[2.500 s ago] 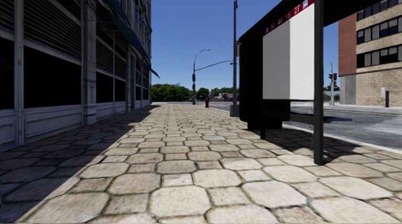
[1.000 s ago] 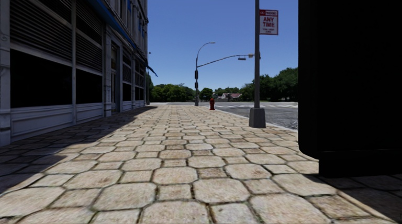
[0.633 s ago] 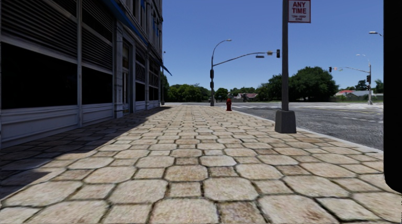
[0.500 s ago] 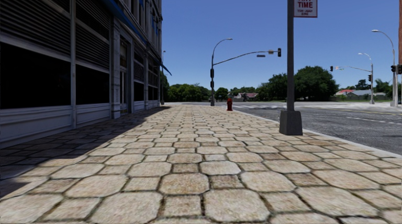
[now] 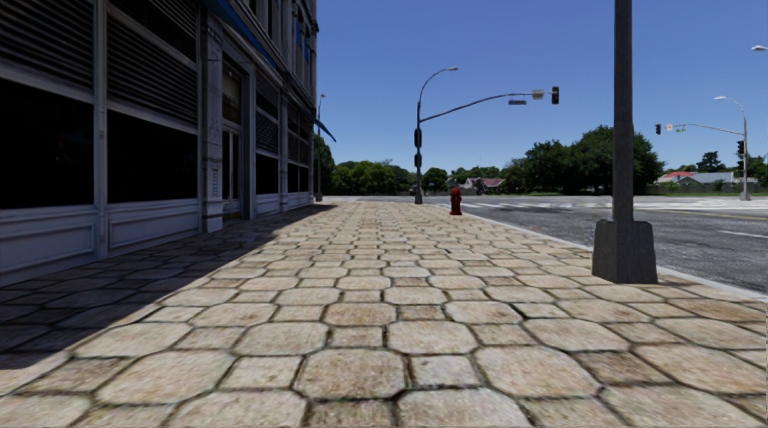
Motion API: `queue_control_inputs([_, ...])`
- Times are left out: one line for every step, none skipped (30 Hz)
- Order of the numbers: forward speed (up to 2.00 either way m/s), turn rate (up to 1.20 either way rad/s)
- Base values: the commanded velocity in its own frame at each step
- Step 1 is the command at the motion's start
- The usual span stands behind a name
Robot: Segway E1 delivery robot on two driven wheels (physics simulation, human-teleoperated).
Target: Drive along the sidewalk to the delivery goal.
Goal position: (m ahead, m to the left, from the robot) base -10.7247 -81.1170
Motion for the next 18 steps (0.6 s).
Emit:
queue_control_inputs([2.0,0.0])
queue_control_inputs([2.0,0.0])
queue_control_inputs([2.0,0.0])
queue_control_inputs([2.0,0.0])
queue_control_inputs([2.0,0.0])
queue_control_inputs([2.0,0.0])
queue_control_inputs([2.0,0.0])
queue_control_inputs([2.0,0.0])
queue_control_inputs([2.0,0.0])
queue_control_inputs([2.0,0.0])
queue_control_inputs([2.0,0.0])
queue_control_inputs([2.0,0.0])
queue_control_inputs([2.0,0.0])
queue_control_inputs([2.0,0.0])
queue_control_inputs([2.0,0.0])
queue_control_inputs([2.0,0.0])
queue_control_inputs([2.0,0.0])
queue_control_inputs([2.0,0.0])
